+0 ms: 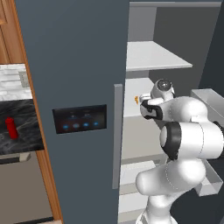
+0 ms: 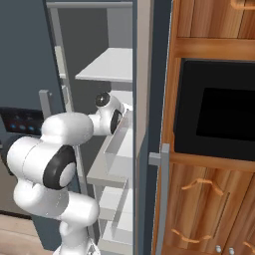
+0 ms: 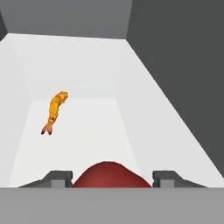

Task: Place the ketchup and mustard from the counter to the top shelf of the fridge. If the existing items in the fridge are on the top shelf, move them to other shelves.

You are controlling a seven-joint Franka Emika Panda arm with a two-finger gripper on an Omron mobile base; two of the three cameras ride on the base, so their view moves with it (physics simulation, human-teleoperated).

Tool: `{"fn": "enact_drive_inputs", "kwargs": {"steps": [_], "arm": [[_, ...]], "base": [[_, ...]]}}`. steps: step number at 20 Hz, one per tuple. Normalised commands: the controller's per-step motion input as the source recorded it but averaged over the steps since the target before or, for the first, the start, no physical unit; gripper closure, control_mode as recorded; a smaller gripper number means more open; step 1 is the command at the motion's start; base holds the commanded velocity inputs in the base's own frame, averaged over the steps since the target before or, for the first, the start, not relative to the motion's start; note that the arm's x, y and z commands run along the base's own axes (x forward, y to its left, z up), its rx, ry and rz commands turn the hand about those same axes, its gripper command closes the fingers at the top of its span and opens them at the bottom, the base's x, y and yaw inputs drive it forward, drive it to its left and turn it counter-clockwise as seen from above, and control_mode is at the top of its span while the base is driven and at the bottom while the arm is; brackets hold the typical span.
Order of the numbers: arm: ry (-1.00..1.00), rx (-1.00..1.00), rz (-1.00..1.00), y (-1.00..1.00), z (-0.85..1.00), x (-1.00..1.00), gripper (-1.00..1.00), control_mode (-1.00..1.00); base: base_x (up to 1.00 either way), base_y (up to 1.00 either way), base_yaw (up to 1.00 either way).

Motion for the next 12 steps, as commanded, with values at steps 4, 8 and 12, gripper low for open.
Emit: {"fn": "enact_drive_inputs", "kwargs": {"steps": [4, 8, 12], "arm": [[-0.01, -0.02, 0.00, -0.06, -0.37, 0.99, -1.00, -1.00], [-0.01, 0.00, 0.00, -0.11, -0.06, 0.39, -1.00, -1.00], [0.02, 0.00, 0.00, 0.00, 0.02, 0.02, -1.00, -1.00]], "base": [[0.00, 0.00, 0.00], [0.00, 0.00, 0.00], [0.00, 0.00, 0.00]]}}
